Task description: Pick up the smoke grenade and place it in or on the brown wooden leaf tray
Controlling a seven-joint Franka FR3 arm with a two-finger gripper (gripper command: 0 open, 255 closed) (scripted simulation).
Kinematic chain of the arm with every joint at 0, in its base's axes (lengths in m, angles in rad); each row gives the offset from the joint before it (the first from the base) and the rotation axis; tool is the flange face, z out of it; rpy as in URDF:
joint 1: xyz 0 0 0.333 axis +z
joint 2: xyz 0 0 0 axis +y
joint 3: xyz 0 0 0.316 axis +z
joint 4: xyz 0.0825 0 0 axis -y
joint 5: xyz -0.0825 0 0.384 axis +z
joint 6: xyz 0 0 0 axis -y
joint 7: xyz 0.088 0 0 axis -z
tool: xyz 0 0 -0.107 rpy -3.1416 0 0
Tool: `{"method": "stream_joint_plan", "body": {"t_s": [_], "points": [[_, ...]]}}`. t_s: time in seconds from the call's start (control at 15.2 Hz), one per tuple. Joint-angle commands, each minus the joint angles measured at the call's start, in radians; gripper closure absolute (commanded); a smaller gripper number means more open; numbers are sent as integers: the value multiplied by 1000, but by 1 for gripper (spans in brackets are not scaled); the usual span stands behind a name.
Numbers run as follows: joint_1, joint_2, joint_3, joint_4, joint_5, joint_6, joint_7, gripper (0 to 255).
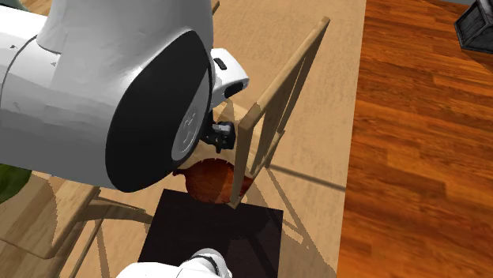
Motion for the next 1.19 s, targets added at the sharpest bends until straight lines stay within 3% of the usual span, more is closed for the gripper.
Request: {"method": "stream_joint_plan", "body": {"t_s": [0.0, 0.59, 1.12], "points": [[0, 0, 0, 0, 0, 0, 0, 0], [-4, 231, 66, -75, -14, 303, 56, 0], [-18, 508, 115, -43, -57, 543, 126, 0]]}}
